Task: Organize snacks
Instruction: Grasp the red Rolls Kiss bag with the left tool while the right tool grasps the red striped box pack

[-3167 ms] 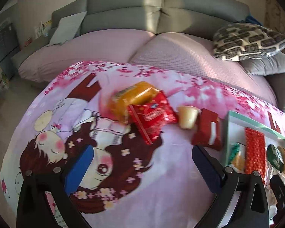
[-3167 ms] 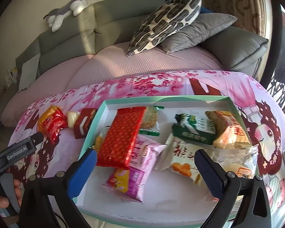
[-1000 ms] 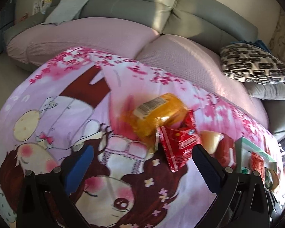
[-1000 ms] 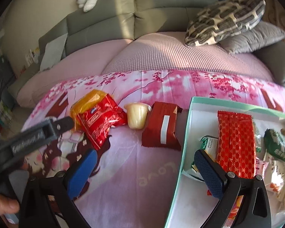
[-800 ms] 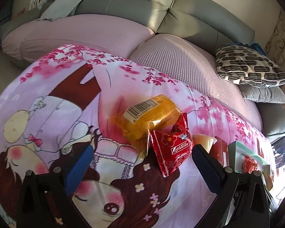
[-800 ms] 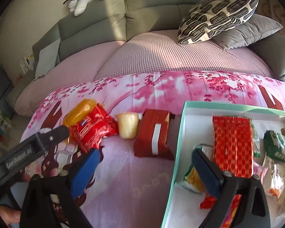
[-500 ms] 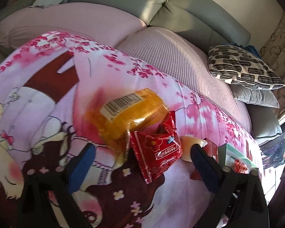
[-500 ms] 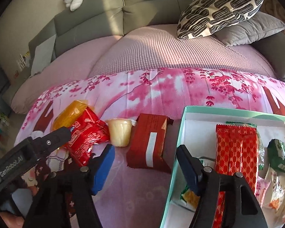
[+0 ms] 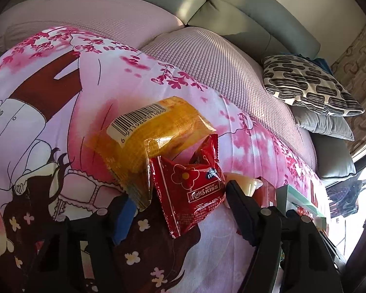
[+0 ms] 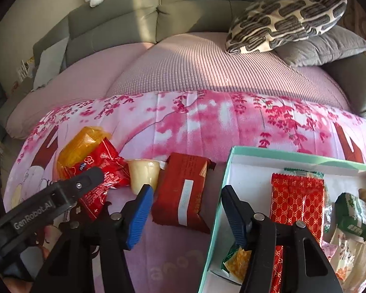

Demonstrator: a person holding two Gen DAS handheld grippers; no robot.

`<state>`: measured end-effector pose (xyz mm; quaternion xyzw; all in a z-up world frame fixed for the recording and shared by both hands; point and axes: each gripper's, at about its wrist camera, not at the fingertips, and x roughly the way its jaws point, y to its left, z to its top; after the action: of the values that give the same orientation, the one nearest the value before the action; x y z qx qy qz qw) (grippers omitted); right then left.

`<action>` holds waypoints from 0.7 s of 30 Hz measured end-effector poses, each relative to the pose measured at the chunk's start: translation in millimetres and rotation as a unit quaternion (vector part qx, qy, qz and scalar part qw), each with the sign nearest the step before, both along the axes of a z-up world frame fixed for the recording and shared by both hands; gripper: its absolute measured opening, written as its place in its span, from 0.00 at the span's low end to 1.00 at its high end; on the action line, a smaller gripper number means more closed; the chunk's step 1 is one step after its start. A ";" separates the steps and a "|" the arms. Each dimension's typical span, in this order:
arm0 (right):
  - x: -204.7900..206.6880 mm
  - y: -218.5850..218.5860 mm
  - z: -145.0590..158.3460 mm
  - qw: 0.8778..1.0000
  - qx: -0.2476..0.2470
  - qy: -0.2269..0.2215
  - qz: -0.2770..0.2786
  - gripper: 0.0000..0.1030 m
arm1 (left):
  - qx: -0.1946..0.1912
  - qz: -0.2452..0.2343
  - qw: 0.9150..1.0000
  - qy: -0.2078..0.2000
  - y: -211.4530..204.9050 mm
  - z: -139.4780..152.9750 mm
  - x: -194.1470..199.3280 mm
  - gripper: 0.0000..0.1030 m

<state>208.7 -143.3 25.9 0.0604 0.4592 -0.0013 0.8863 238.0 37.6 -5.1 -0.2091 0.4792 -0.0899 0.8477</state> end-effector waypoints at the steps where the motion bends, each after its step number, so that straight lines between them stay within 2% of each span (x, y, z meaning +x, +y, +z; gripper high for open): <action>1: 0.6 0.6 -0.2 1.000 -0.002 0.001 0.000 0.60 | 0.000 0.000 1.000 0.000 0.1 0.1 -0.1 0.70; 6: -0.9 0.1 5.1 1.000 0.002 -0.003 0.004 0.55 | -0.004 -0.002 1.000 0.001 2.0 0.0 -0.5 0.70; 12: 0.7 4.8 10.2 1.000 -0.001 -0.008 0.013 0.55 | -0.002 0.000 1.000 0.003 2.0 0.7 -0.7 0.70; 21: 12.7 10.5 -7.6 0.999 -0.009 0.022 0.022 0.56 | -0.002 -0.001 1.000 0.003 2.2 1.1 -0.8 0.70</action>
<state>221.4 -132.8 18.3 0.0421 0.4798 0.0127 0.8763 237.1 39.8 -3.9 -0.2101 0.4818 -0.0911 0.8459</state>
